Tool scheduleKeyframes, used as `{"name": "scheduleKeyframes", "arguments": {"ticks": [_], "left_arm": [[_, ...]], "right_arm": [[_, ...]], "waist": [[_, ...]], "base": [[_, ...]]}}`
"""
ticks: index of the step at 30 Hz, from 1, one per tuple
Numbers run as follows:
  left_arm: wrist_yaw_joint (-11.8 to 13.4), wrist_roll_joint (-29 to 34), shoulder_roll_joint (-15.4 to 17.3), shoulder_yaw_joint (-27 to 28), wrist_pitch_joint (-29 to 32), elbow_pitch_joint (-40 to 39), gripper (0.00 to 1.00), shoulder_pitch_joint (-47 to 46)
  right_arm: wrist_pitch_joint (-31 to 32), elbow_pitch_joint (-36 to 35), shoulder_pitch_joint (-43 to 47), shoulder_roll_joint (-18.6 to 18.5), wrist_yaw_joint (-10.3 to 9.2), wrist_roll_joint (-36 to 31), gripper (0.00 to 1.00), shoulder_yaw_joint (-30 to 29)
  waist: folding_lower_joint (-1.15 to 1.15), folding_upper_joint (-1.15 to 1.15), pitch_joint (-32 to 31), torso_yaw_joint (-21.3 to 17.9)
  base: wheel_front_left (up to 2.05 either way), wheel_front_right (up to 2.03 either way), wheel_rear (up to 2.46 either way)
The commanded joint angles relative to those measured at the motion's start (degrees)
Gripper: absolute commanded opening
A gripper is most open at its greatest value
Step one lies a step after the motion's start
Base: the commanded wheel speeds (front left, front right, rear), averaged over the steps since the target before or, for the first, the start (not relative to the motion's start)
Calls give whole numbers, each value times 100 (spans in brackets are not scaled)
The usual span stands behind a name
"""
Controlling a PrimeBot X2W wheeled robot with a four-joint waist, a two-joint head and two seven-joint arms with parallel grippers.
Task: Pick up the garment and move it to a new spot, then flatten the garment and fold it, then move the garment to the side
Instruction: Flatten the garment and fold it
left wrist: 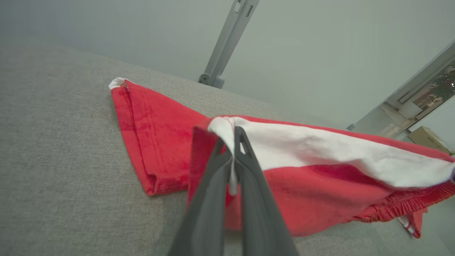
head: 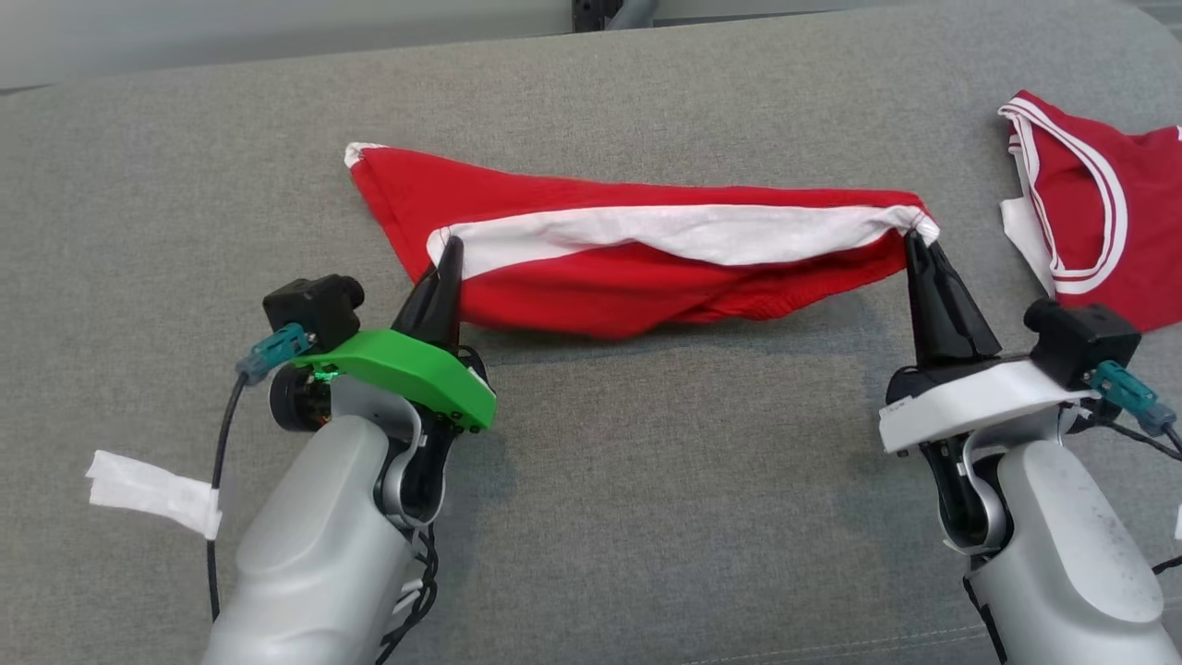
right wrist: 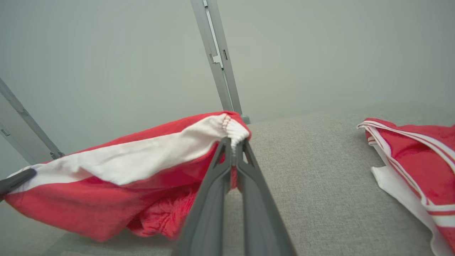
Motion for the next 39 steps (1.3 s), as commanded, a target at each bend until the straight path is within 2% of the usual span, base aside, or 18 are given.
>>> {"name": "scheduleKeyframes", "arguments": {"ticks": [1,6,12,20,25,31,34,39], "left_arm": [[-17,-21,84,63,-57,-160,0,109],[93,114,278,322,-155,-1205,0,435],[398,241,595,598,-159,-2871,0,891],[918,465,1278,845,491,-4982,0,967],[1157,534,1549,970,996,-5967,0,641],[1252,552,1659,951,1416,-6099,0,186],[1159,531,1634,882,1518,-5799,0,-155],[970,608,1588,893,1585,-4808,0,-1143]], "right_arm": [[-17,-173,79,-71,-11,82,0,38],[-17,-987,237,-369,-10,405,0,308],[150,-2142,432,-732,-10,635,0,381],[799,-3573,439,-998,-11,778,0,137],[1189,-4011,280,-1077,-10,828,0,-34],[1532,-3791,-94,-1045,-8,1159,0,146],[1603,-3363,-594,-1071,-8,1201,0,335],[1552,-2345,-1950,-1093,-8,1091,0,876]], "waist": [[0,31,-121,39],[0,31,-404,60],[0,31,-784,-4],[0,31,-1097,-136],[0,31,-1108,-142],[0,31,-762,-61],[0,31,-444,12],[0,31,239,178]], "base": [[0,0,0],[0,0,0],[0,0,0],[0,0,0],[0,0,0],[0,0,0],[0,0,0],[0,0,0]]}}
